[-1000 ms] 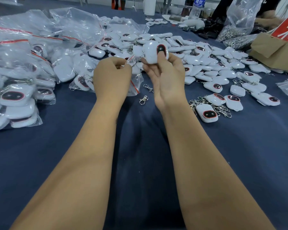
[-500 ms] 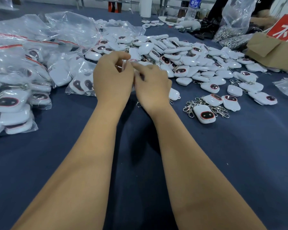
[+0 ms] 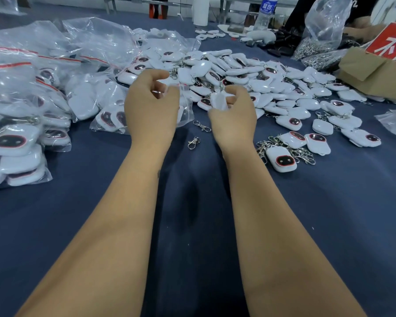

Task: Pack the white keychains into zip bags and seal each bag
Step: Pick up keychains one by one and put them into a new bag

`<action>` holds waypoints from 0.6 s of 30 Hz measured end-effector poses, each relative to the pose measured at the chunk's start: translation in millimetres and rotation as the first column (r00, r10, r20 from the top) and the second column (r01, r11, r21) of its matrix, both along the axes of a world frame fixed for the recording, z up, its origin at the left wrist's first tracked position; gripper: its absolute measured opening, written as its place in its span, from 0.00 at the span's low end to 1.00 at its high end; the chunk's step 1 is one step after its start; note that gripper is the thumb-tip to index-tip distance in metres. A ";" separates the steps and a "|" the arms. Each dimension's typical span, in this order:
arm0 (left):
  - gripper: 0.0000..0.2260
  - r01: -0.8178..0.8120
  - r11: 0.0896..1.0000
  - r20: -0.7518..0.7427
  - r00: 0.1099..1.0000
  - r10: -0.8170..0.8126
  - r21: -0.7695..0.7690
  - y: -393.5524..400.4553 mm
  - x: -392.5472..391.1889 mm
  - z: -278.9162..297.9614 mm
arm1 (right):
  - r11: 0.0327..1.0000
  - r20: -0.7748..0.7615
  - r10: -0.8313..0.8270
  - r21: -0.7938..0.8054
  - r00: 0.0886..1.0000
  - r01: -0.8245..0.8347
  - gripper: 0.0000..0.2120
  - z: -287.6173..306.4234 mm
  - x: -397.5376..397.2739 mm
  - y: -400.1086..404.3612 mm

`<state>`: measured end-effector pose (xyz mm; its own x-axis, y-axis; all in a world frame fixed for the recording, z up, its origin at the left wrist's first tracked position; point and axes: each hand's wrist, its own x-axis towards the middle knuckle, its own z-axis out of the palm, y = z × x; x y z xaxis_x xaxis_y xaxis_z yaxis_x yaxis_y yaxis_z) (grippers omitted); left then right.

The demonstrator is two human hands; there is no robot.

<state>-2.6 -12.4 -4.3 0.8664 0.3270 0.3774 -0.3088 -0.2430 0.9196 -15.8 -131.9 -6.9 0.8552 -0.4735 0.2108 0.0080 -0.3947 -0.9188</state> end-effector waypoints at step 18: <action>0.08 0.264 0.783 -0.061 0.932 -0.358 -0.563 -22.7 3.3 -2.6 | 0.919 0.071 -0.071 0.393 0.995 0.038 0.09 11.3 1.4 -4.2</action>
